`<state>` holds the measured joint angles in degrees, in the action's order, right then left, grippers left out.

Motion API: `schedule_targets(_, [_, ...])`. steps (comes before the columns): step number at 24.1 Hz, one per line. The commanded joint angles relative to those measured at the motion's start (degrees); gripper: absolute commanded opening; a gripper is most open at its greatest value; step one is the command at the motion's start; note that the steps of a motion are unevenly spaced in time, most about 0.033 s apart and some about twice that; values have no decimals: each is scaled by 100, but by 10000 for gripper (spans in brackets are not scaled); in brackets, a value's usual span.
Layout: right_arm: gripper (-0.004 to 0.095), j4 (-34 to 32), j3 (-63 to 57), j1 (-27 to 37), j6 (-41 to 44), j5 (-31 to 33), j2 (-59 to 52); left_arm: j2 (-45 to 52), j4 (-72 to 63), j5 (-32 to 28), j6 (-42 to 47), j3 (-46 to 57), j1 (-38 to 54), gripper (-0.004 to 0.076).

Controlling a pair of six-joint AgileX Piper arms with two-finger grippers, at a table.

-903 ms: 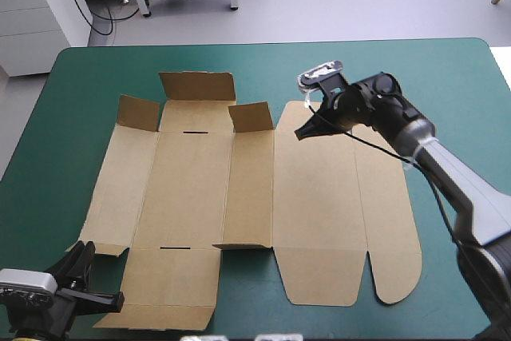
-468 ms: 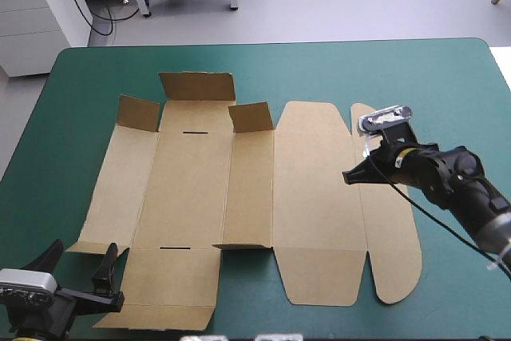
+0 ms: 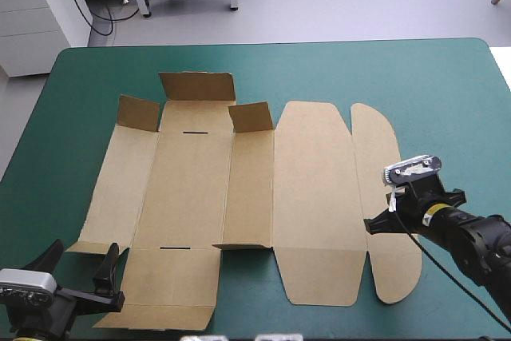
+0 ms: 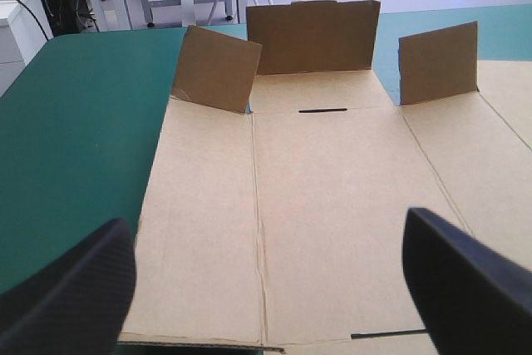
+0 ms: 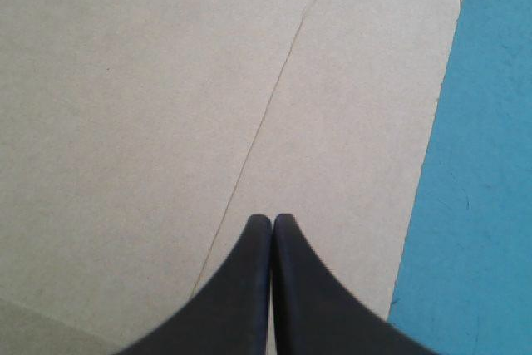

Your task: Fold the box

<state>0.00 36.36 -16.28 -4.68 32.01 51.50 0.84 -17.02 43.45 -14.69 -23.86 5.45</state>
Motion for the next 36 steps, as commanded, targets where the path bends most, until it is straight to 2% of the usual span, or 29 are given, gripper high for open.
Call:
schedule_targets(1, [-21, -81, -47, 42, 7, -318, -473, 65, -122, -461, 59, -114, -33, 621])
schedule_targets(8, [-21, 0, -261, 42, 7, -145, -1421, -70, -121, -247, 289, -196, -33, 621])
schedule_targets(14, [-21, 42, -261, 42, 7, 23, -2068, -871, -81, -149, 315, -595, -33, 621])
schedule_targets(20, [-20, 42, -261, 42, 7, 572, -2581, -2070, 326, -159, 315, -1509, -33, 621])
schedule_targets(27, [-20, 42, -287, 42, -61, 1014, -3627, -4400, 696, -73, 297, -3276, -33, 621])
schedule_targets(32, [-20, 88, -646, 42, -39, 1037, -4065, -5354, 1091, -80, 310, -3492, -33, 620])
schedule_targets(36, [-20, 434, -722, 42, -78, 1051, -4092, -5935, 1872, 358, 528, -3492, -22, 620])
